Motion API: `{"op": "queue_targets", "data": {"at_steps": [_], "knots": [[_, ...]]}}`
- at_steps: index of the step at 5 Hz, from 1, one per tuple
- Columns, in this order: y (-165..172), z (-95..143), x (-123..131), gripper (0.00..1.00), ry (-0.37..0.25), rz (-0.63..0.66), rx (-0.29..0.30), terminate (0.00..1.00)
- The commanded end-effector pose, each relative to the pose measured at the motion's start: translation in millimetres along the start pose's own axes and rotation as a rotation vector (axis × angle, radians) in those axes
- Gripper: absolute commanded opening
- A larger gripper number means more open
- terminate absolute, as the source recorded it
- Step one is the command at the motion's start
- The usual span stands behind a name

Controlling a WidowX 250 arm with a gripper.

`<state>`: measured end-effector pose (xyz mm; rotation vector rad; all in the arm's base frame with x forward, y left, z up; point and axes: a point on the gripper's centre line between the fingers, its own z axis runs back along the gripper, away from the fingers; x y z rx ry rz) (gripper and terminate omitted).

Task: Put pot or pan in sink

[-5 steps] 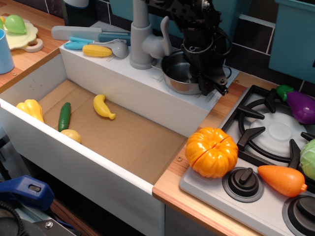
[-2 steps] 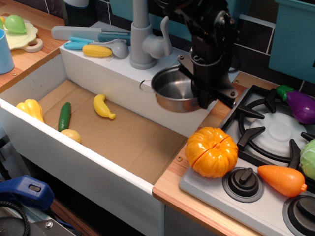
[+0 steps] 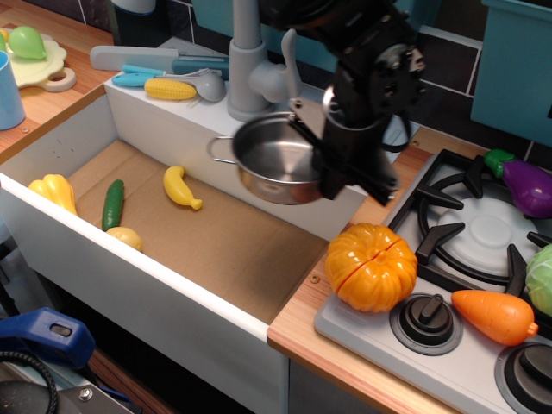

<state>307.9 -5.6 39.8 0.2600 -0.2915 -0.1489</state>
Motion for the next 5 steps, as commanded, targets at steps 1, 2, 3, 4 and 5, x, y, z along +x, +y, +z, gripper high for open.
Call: {"op": "queue_targets", "data": {"at_steps": [1, 2, 3, 4, 5], "knots": [[18, -5, -14, 0.0, -0.038, 0.072, 0.041, 0.0], [17, -25, -29, 0.0, -0.054, 0.109, 0.046, 0.0], [19, -50, -43, 0.0, -0.088, 0.118, 0.031, 0.0], [19, -66, -49, 1.0, -0.133, 0.111, 0.018, 0.0], [19, -66, -49, 1.0, -0.133, 0.111, 0.018, 1.0]]}}
